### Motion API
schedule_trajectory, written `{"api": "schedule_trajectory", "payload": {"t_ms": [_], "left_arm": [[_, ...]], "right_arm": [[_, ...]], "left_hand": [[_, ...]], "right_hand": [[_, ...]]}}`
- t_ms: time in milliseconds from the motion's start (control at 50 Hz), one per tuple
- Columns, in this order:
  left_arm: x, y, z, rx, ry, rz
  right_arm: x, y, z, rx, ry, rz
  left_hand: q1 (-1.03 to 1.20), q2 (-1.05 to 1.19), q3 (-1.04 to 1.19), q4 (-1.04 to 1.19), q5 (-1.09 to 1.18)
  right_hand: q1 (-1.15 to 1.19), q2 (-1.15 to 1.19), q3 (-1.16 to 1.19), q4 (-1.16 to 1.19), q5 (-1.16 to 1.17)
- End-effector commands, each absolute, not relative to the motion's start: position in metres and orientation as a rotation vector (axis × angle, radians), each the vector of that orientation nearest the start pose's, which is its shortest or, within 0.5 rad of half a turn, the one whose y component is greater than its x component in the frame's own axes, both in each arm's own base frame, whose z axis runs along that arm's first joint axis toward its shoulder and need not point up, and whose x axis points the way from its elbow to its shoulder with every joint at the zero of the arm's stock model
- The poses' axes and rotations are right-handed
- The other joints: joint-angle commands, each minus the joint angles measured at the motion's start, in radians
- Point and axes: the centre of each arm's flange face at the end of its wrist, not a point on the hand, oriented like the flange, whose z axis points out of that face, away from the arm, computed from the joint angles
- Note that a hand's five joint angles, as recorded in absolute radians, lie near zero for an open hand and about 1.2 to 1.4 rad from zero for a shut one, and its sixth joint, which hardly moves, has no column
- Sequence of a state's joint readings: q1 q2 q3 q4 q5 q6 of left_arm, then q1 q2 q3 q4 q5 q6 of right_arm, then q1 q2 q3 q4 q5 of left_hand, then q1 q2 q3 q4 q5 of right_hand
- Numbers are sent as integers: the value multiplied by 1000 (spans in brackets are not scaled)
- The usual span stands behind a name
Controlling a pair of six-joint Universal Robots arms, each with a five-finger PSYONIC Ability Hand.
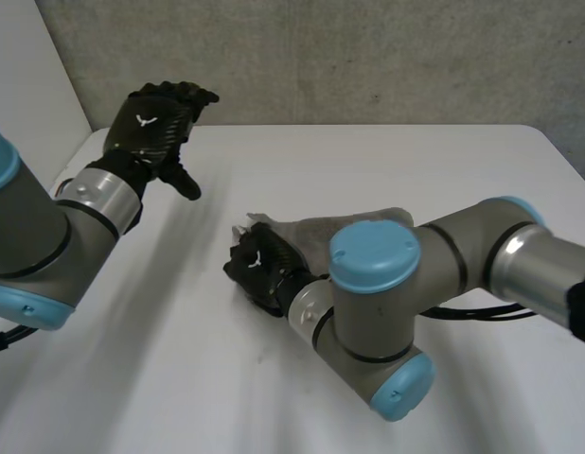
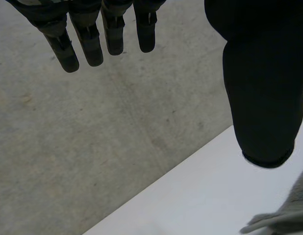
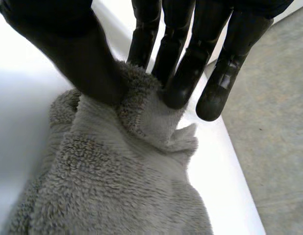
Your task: Fold the towel.
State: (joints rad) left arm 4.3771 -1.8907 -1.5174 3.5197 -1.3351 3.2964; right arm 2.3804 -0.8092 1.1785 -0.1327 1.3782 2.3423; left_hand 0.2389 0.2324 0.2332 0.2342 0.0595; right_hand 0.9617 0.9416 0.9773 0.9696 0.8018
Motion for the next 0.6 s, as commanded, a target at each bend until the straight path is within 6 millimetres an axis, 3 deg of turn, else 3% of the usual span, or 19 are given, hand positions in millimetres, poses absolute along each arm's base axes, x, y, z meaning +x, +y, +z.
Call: {"api": "schedule_trajectory", "payload": {"t_ms": [20,40,80,140,180,200,240,260,300,360,460,480,500,540,560,600], "left_arm": [[-287,-302,246,891,2164,-2539],[-290,-301,244,883,2172,-2534],[-294,-299,240,878,2190,-2525],[-300,-295,232,863,2241,-2509],[-303,-293,225,858,2280,-2496],[-307,-290,216,865,2326,-2476],[-312,-287,206,877,2375,-2448],[-312,-287,206,877,2376,-2448],[-322,-278,185,927,2450,-2386],[-325,-275,168,937,2494,-2324],[-323,-278,163,882,2489,-2300],[-323,-278,163,882,2489,-2300],[-322,-278,164,874,2487,-2298],[-322,-277,162,875,2494,-2290],[-320,-276,160,876,2504,-2274],[-320,-273,156,881,2518,-2252]], "right_arm": [[376,-204,186,-1619,1669,-1882],[376,-205,186,-1618,1670,-1882],[343,-220,193,-1432,1835,-1855],[325,-229,194,-1331,1921,-1838],[292,-246,187,-1157,2082,-1780],[291,-246,186,-1156,2083,-1780],[267,-254,170,-1076,2211,-1702],[267,-254,170,-1076,2211,-1702],[252,-258,155,-1064,2277,-1662],[246,-260,147,-1070,2291,-1648],[239,-268,132,-1073,2272,-1643],[239,-269,126,-1073,2272,-1636],[239,-269,126,-1073,2272,-1636],[239,-273,117,-1074,2293,-1621],[239,-273,117,-1074,2293,-1621],[239,-277,118,-1085,2289,-1642]], "left_hand": [[13,19,18,17,18],[16,22,21,20,21],[13,19,18,18,18],[13,19,18,18,18],[16,22,21,20,21],[16,22,21,20,21],[16,22,21,20,21],[16,22,21,20,21],[22,28,27,26,26],[25,31,30,29,29],[25,31,30,29,29],[25,31,30,29,29],[25,31,30,29,29],[25,31,30,29,29],[25,31,30,29,29],[25,31,30,29,29]], "right_hand": [[-787,-767,-803,-795,-802],[-787,-767,-803,-795,-802],[-787,-767,-803,-795,-802],[-787,-767,-803,-795,-802],[-787,-767,-803,-795,-802],[-787,-767,-803,-795,-802],[-787,-767,-803,-795,-802],[-787,-767,-803,-795,-802],[-787,-767,-803,-795,-802],[-787,-767,-803,-795,-802],[-786,-766,-801,-794,-800],[-635,-614,-650,-642,-649],[-633,-613,-649,-641,-648],[-291,-271,-307,-299,-306],[-290,-269,-305,-297,-304],[122,143,107,115,108]]}}
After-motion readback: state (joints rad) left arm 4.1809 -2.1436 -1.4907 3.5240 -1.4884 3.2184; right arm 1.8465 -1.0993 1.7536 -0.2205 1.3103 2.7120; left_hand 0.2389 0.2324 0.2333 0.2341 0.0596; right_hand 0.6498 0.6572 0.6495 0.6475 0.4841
